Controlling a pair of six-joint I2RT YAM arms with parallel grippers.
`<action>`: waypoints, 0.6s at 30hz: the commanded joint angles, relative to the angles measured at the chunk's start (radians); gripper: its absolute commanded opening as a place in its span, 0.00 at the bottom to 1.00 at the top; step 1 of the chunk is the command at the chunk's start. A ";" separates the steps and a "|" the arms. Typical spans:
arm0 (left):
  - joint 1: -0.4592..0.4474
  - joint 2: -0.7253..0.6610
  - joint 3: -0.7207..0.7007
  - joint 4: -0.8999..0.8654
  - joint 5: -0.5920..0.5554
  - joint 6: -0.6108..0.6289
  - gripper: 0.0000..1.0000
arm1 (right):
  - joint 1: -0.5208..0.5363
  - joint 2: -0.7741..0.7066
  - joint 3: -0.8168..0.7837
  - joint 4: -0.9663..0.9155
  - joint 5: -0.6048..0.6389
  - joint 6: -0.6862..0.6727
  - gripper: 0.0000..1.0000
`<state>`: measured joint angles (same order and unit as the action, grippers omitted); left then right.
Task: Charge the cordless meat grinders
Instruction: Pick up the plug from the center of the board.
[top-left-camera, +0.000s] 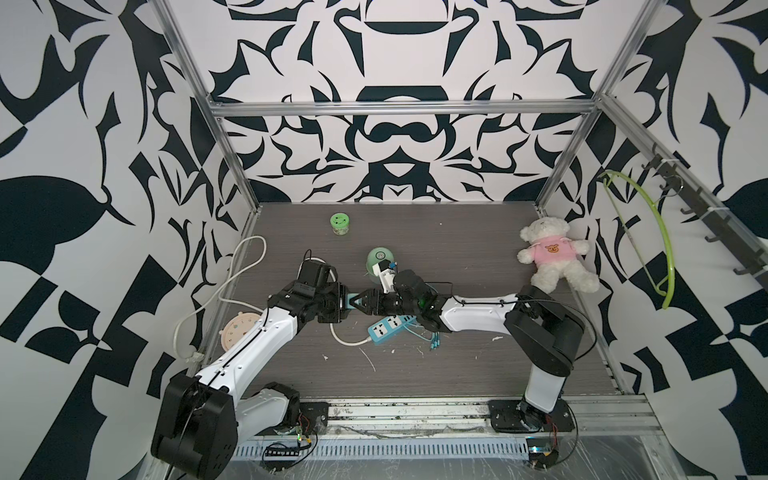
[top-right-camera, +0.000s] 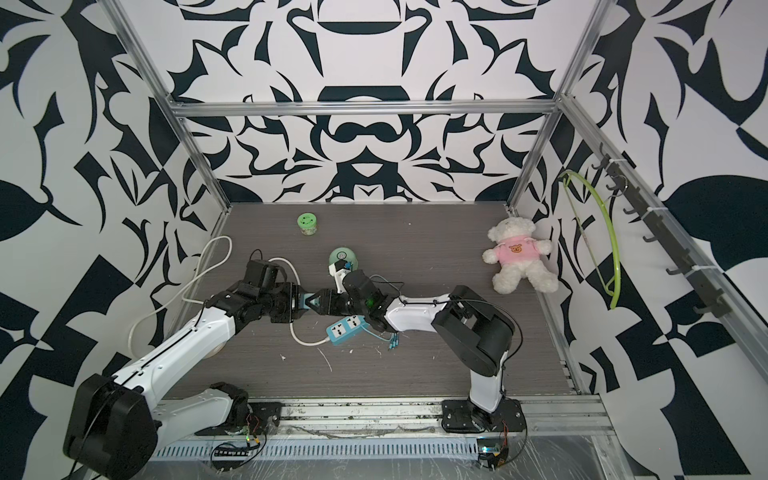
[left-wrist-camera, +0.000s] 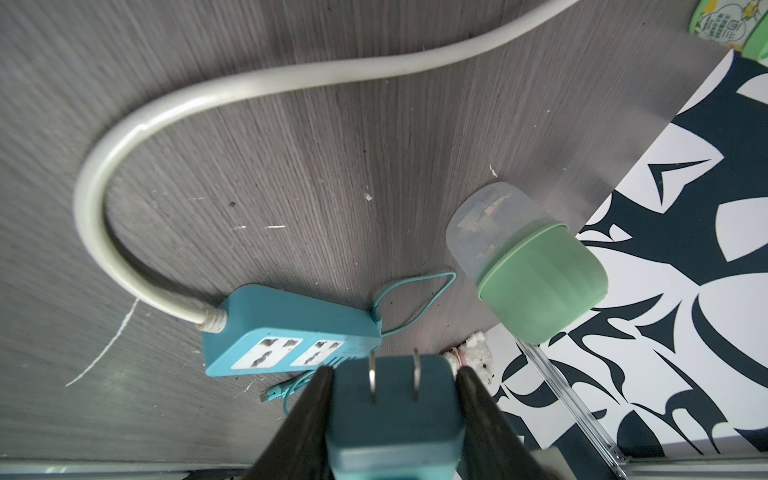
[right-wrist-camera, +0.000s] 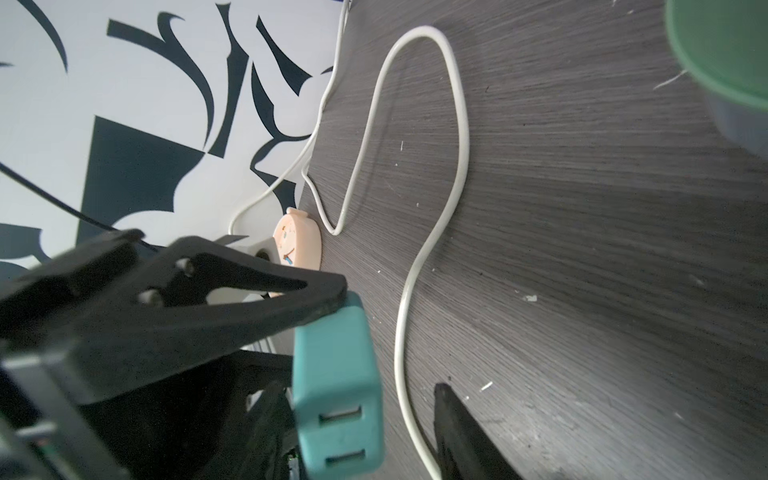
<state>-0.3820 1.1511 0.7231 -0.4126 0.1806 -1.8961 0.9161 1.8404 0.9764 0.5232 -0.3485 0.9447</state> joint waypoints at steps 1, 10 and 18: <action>-0.003 -0.010 0.005 -0.001 0.014 -0.008 0.31 | 0.004 0.005 0.051 0.073 -0.026 0.006 0.44; -0.009 -0.017 0.003 -0.002 0.019 -0.018 0.31 | 0.004 0.036 0.069 0.104 -0.018 0.008 0.29; -0.010 -0.053 -0.025 0.000 -0.046 0.008 0.79 | -0.013 -0.041 0.027 0.012 0.006 -0.109 0.00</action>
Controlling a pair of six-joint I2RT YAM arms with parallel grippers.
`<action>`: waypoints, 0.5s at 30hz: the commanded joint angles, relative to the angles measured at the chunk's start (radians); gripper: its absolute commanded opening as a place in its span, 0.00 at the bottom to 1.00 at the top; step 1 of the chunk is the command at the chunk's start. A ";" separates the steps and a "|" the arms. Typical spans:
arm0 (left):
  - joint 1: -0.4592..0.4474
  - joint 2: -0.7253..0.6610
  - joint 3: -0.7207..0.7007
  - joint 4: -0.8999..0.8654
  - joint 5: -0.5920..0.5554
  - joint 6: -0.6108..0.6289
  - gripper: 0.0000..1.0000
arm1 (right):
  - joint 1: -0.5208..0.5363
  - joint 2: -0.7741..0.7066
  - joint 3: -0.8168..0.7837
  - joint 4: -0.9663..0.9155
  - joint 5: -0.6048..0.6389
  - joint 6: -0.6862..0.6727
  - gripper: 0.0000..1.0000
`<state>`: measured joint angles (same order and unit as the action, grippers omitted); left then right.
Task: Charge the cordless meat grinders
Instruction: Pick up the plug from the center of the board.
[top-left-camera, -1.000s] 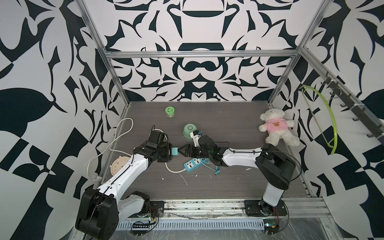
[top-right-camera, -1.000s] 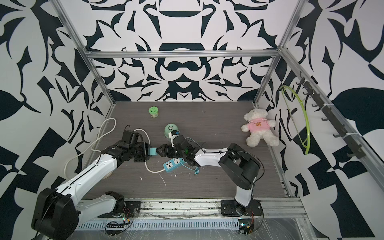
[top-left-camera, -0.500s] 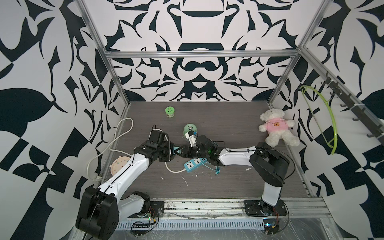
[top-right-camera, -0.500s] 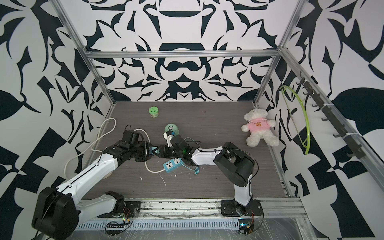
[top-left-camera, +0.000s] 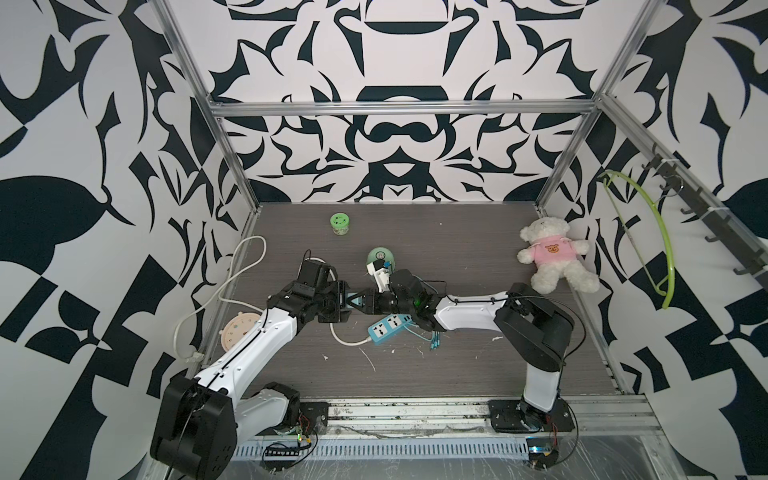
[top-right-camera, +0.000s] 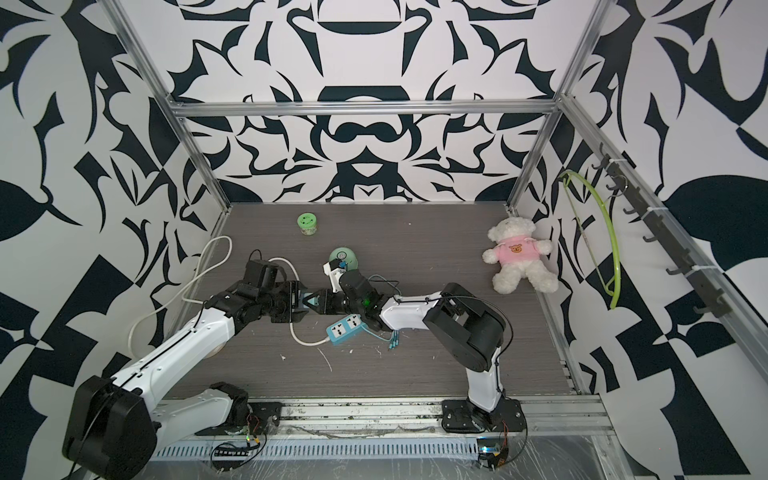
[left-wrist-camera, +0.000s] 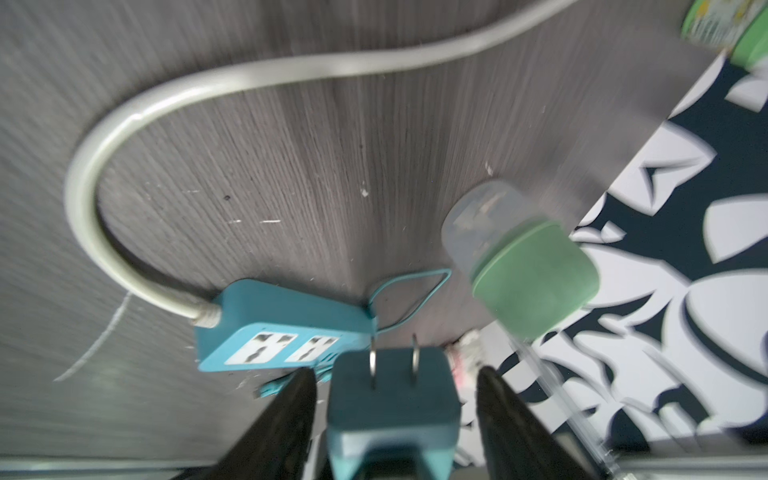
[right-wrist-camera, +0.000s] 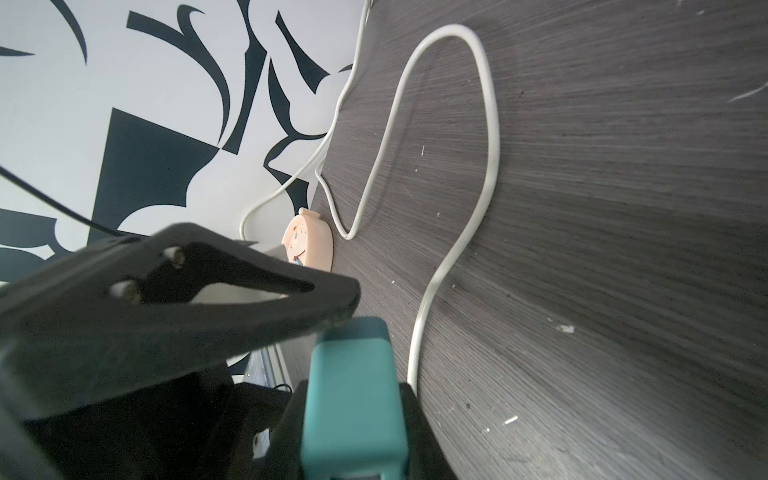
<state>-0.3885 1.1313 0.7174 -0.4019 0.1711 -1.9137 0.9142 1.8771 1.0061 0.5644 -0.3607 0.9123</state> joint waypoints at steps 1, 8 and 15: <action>-0.004 -0.042 -0.022 -0.027 -0.064 0.037 0.82 | -0.018 -0.098 -0.005 -0.077 0.023 -0.116 0.00; -0.003 -0.120 -0.043 -0.158 -0.293 0.125 0.83 | -0.035 -0.228 0.154 -0.805 0.117 -0.917 0.00; -0.002 -0.185 -0.076 -0.223 -0.404 0.165 0.83 | -0.035 -0.209 0.335 -1.267 0.117 -1.505 0.00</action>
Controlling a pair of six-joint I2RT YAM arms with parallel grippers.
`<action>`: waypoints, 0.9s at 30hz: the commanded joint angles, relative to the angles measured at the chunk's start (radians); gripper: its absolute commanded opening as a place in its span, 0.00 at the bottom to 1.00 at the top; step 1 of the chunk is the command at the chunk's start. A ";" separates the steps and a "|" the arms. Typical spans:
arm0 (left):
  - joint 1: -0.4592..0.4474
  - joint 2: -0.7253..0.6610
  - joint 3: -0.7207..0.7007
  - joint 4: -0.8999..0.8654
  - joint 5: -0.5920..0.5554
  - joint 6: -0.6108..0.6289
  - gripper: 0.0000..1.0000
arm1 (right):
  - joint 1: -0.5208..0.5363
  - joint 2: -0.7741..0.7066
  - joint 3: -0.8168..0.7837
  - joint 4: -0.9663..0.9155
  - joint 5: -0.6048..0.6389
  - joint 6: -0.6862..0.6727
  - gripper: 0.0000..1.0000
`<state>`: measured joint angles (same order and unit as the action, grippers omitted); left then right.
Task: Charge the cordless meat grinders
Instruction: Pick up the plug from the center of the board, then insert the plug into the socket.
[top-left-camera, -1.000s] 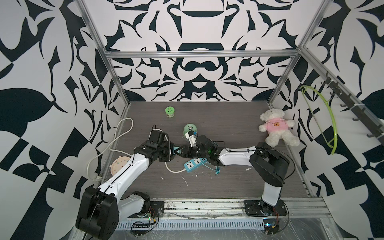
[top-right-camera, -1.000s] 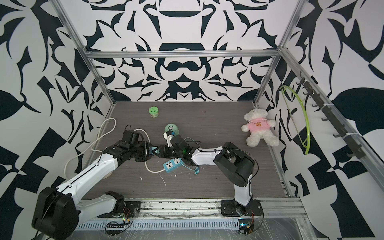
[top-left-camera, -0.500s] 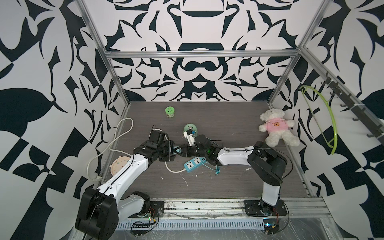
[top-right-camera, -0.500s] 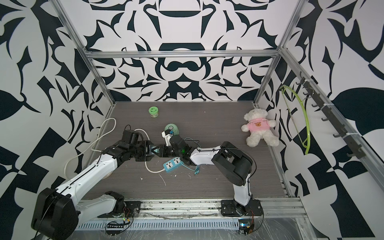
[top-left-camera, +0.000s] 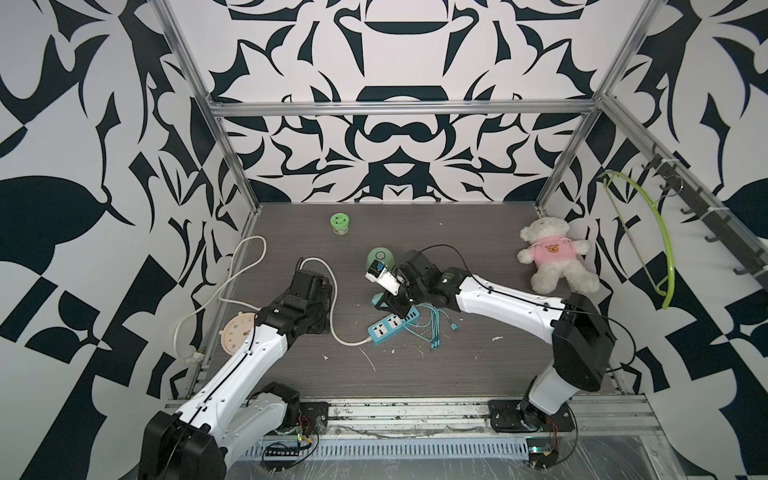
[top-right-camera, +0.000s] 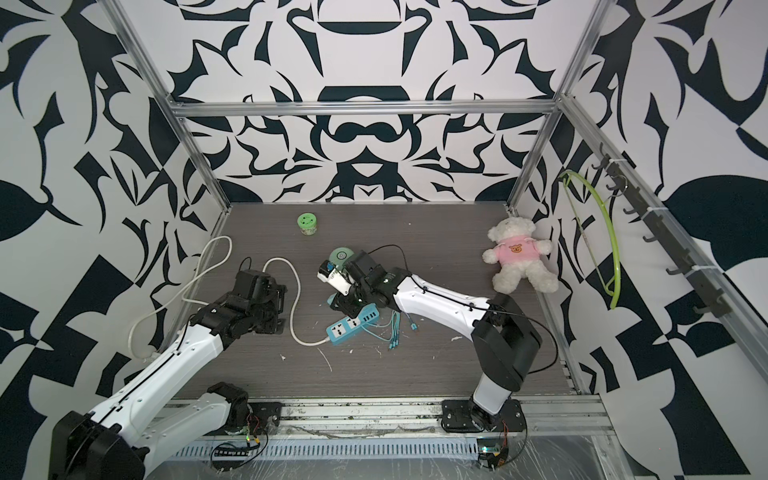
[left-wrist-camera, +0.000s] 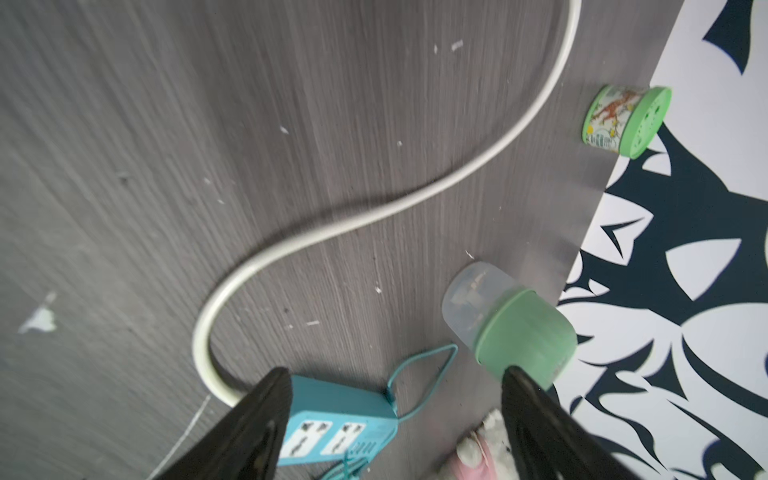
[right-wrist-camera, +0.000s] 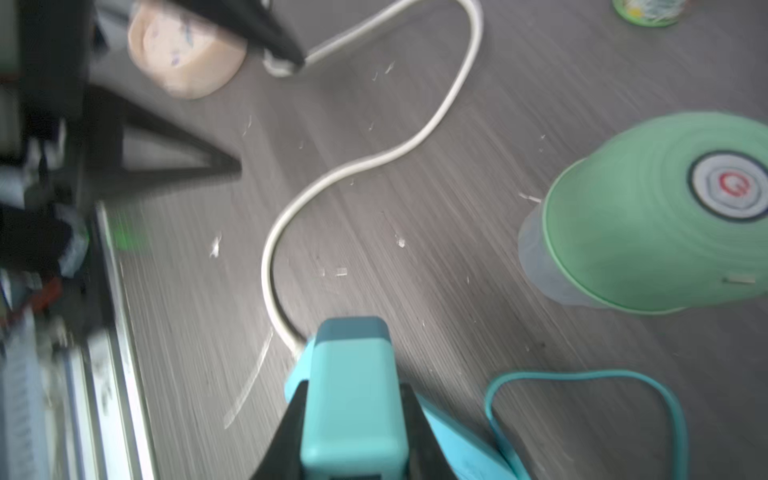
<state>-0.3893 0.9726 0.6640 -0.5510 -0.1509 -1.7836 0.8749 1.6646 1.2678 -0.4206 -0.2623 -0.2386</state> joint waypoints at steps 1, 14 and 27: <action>-0.002 -0.036 -0.029 -0.081 -0.089 0.035 0.83 | 0.004 0.019 0.106 -0.329 0.020 -0.403 0.00; -0.002 -0.178 -0.097 -0.171 -0.149 0.013 0.83 | 0.071 0.316 0.509 -0.638 0.131 -0.730 0.00; -0.002 -0.259 -0.124 -0.227 -0.170 -0.022 0.83 | 0.118 0.487 0.706 -0.738 0.180 -0.814 0.00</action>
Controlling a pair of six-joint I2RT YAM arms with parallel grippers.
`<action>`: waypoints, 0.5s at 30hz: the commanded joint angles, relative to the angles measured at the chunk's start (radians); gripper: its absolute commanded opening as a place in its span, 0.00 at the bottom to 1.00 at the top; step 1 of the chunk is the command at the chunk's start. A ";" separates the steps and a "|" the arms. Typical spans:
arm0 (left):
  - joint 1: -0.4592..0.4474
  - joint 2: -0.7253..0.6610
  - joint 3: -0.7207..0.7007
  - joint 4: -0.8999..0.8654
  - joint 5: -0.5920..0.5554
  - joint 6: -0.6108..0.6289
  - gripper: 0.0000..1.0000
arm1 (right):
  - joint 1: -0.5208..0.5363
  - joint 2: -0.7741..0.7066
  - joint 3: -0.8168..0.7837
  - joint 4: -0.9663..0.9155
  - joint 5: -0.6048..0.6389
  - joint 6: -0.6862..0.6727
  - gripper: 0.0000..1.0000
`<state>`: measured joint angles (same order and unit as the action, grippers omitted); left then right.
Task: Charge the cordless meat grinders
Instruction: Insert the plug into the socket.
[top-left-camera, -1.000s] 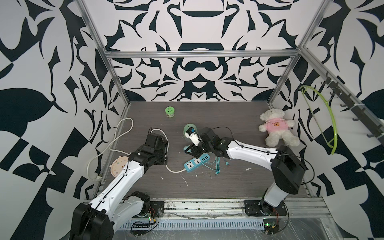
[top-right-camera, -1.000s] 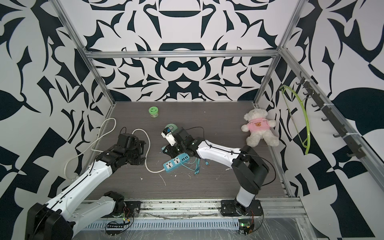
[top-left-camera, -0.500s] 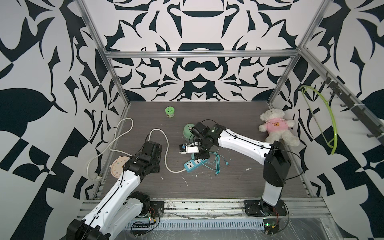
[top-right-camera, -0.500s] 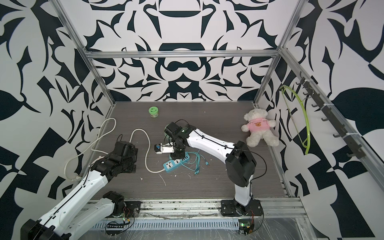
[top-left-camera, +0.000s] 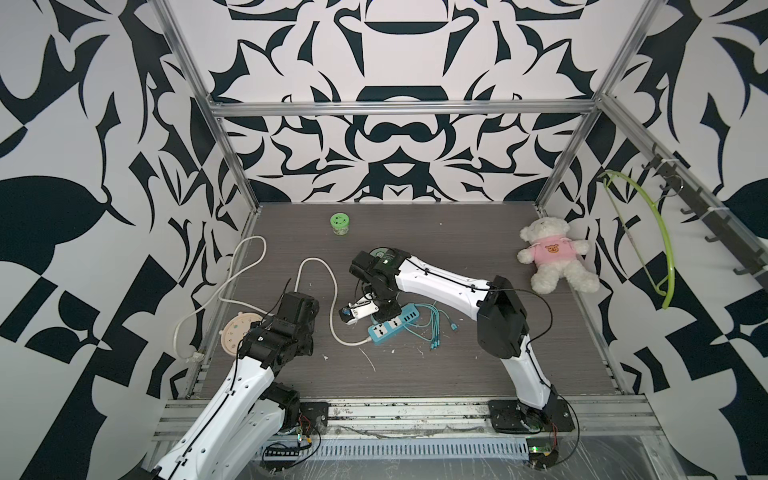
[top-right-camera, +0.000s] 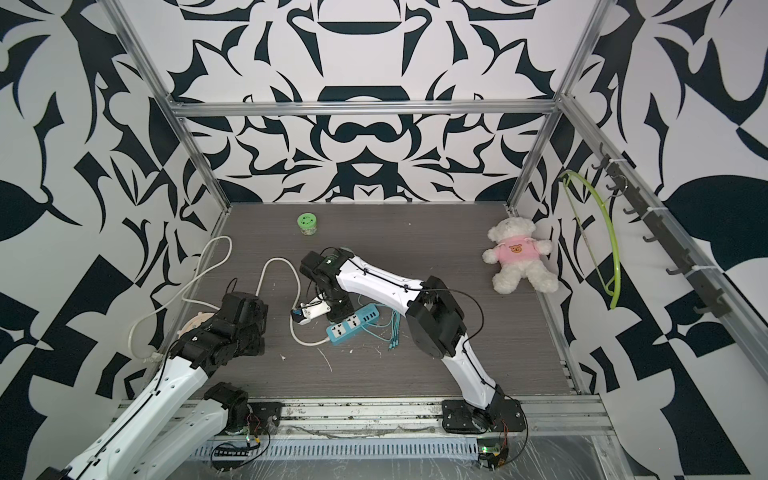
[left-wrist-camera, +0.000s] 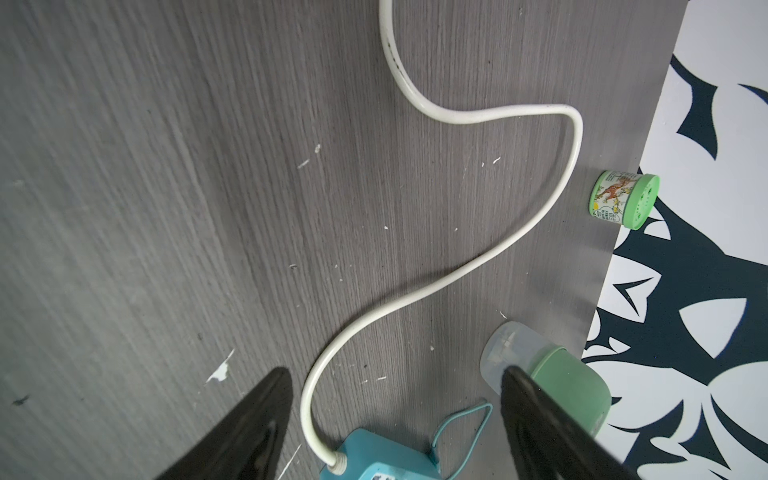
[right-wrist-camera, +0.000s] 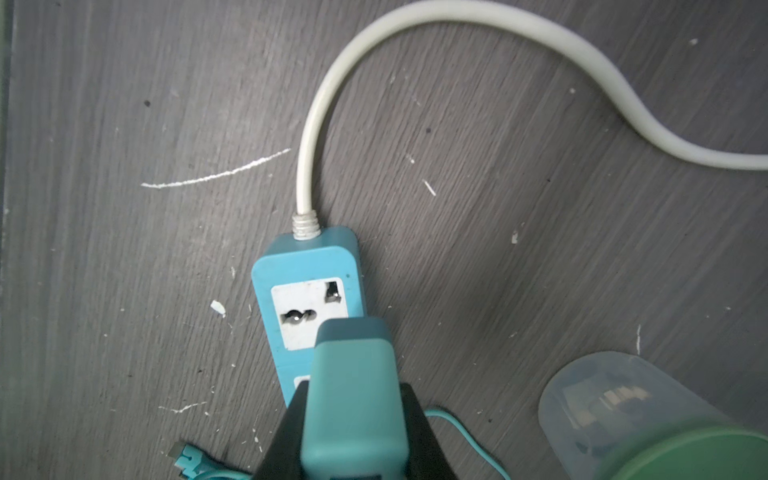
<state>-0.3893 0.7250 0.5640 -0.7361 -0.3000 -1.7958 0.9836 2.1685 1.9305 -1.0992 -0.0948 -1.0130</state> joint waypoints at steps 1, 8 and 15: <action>-0.002 -0.012 -0.024 -0.043 -0.021 -0.011 0.83 | 0.012 -0.014 0.047 -0.062 0.016 -0.040 0.00; -0.001 -0.011 -0.029 -0.036 -0.020 -0.016 0.83 | 0.029 0.005 0.057 -0.056 0.022 -0.041 0.00; -0.002 -0.016 -0.030 -0.037 -0.018 -0.017 0.83 | 0.038 0.024 0.058 -0.056 0.006 -0.041 0.00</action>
<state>-0.3893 0.7185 0.5621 -0.7418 -0.3042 -1.8103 1.0149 2.1948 1.9549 -1.1240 -0.0692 -1.0283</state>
